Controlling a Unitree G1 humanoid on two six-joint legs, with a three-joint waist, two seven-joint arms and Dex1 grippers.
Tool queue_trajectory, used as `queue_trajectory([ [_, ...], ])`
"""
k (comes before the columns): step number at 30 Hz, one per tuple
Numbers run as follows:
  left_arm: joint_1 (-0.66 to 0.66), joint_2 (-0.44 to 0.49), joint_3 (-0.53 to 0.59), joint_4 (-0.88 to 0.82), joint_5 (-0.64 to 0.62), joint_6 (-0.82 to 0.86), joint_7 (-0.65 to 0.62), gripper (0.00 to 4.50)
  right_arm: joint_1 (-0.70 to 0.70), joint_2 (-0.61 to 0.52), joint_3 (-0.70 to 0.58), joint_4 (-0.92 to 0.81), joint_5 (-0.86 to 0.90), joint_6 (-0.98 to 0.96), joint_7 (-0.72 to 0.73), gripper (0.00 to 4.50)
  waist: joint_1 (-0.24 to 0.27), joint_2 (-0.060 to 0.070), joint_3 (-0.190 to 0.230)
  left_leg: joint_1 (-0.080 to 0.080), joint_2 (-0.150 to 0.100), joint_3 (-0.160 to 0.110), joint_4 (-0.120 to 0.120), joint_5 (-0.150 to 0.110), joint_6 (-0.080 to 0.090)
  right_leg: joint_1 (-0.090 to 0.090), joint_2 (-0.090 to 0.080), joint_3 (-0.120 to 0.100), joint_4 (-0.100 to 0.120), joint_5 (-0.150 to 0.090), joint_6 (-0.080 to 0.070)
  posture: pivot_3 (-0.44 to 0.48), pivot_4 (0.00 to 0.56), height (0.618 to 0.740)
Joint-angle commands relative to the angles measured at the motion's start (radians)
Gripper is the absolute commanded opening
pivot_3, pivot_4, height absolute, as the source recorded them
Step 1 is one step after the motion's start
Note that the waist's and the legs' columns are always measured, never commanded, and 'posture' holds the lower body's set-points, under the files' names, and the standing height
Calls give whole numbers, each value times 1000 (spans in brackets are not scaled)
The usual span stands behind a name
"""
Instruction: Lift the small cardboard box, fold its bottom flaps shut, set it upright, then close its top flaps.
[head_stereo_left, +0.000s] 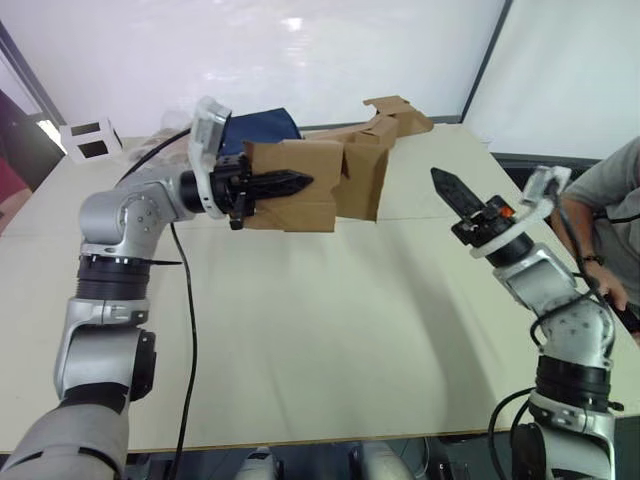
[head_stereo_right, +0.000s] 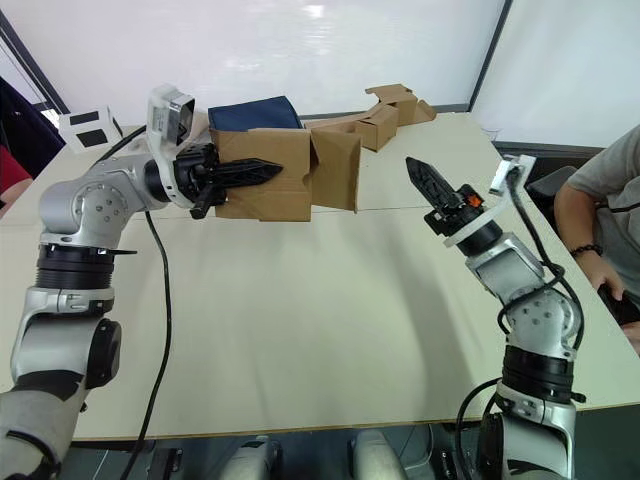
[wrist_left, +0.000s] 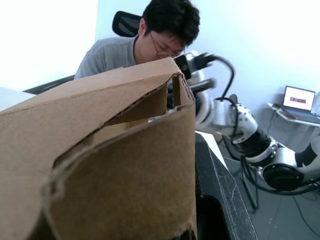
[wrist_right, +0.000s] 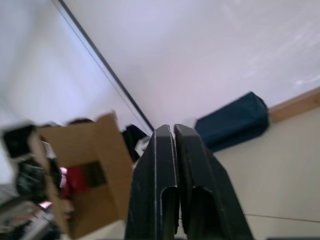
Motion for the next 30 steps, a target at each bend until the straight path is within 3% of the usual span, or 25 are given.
queue_trajectory([
  [1,-24,5,23,-30,-22,1,-4,0,-43,14,56,17,-86,-44,31,15,0,0,0,0,0,0,0,0,0,0,0,0,0,0,0,0,150,740],
  [8,-20,4,24,-29,-19,1,2,0,-26,57,89,-101,45,62,148,15,2,0,0,-1,0,0,0,2,-4,0,0,0,0,0,0,0,150,740],
  [21,-25,-4,12,-10,-12,-4,-12,0,41,137,90,-207,147,105,99,15,1,0,0,-1,0,0,0,2,-4,0,0,0,0,0,0,0,150,740],
  [24,-29,-7,13,-6,-11,-5,-13,0,42,154,91,-203,153,104,95,654,2,0,0,-1,0,0,0,2,-4,0,0,0,0,0,0,0,150,740],
  [26,-30,-9,13,-5,-11,-6,-14,0,43,165,87,-199,164,105,90,1378,2,0,0,-1,0,0,0,2,-4,0,0,0,0,0,0,0,150,740],
  [30,-37,-10,15,12,-7,-13,-18,0,49,197,73,-184,190,98,76,1378,1,0,0,-1,0,0,0,2,-4,0,0,0,0,0,0,0,150,740],
])
